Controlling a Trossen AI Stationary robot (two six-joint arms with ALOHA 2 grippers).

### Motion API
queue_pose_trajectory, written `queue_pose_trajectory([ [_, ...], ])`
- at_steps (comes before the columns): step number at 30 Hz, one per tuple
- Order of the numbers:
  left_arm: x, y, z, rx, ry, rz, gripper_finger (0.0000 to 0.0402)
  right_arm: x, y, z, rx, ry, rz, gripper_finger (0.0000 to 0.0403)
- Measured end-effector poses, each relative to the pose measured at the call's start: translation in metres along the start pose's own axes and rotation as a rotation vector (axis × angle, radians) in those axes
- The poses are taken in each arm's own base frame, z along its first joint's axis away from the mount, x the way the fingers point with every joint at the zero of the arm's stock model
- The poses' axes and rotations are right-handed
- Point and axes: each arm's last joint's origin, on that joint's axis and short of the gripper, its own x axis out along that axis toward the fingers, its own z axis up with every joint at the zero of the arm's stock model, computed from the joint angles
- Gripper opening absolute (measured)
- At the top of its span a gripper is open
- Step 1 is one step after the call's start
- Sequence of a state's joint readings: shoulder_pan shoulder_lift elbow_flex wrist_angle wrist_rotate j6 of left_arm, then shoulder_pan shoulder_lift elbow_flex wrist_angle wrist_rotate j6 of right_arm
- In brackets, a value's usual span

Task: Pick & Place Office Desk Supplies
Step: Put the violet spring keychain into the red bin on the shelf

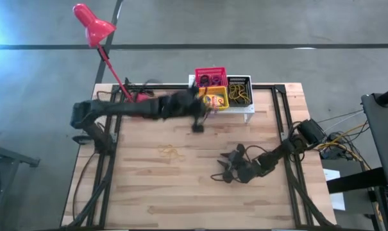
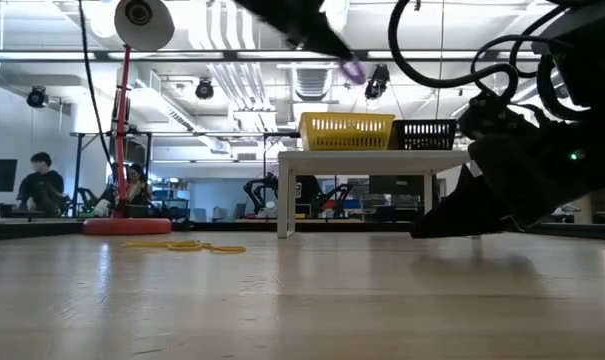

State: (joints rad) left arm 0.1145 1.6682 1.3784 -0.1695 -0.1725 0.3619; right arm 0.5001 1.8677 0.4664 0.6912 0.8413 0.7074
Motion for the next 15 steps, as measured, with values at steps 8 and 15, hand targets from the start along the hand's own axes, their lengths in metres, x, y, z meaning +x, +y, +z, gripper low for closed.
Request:
queue_pose_trajectory([
  [8, 0.043, 0.106, 0.024, -0.014, 0.077, 0.167, 0.001, -0.001, 0.0, 0.0, -0.007, -0.017, -0.019, 0.0166],
  [15, 0.075, 0.148, -0.016, -0.06, 0.214, 0.211, 0.0013, -0.001, 0.0, 0.0, -0.013, -0.016, -0.021, 0.0166],
])
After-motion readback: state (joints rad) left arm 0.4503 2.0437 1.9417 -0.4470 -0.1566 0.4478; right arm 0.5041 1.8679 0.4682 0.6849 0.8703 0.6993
